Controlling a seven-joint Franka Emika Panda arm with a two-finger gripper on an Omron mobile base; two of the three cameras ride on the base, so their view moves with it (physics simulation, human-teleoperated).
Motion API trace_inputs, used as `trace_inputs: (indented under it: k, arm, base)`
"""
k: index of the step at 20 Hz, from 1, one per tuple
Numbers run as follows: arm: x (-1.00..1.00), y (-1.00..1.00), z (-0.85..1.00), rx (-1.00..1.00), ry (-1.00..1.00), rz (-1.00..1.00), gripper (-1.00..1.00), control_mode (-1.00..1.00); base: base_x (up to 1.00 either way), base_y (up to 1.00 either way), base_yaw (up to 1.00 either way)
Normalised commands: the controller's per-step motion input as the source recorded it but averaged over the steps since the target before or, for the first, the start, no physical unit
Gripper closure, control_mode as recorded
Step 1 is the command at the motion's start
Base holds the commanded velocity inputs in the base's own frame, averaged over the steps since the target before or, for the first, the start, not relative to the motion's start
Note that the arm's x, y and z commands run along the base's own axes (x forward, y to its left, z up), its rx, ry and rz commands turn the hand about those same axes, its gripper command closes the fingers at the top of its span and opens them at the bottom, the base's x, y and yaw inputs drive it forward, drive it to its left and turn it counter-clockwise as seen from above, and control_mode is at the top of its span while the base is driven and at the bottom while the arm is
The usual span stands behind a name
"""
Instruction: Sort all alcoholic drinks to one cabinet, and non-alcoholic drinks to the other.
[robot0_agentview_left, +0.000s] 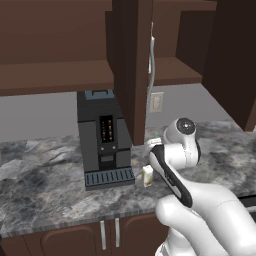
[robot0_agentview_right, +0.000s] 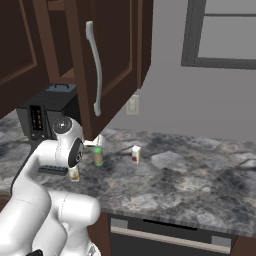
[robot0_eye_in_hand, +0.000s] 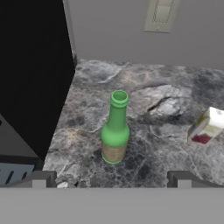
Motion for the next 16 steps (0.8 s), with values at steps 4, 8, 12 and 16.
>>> trace_inputs:
  k: [4,8,12,16]
  arm:
    - [0.07,0.00,-0.10,0.02,0.00,-0.01,-1.00,-1.00]
    - [0.11,-0.04,-0.05,0.02,0.02,-0.02,-1.00,-1.00]
    - [0.12,-0.05,-0.06,0.01,0.03,-0.02,-1.00,-1.00]
    - [0.15,-0.02,-0.06,0.00,0.02,-0.01,-1.00,-1.00]
  base:
    - [0.00,0.00,0.00]
    - [0.00,0.00,0.00]
    - [0.00,0.00,0.00]
    - [0.00,0.00,0.00]
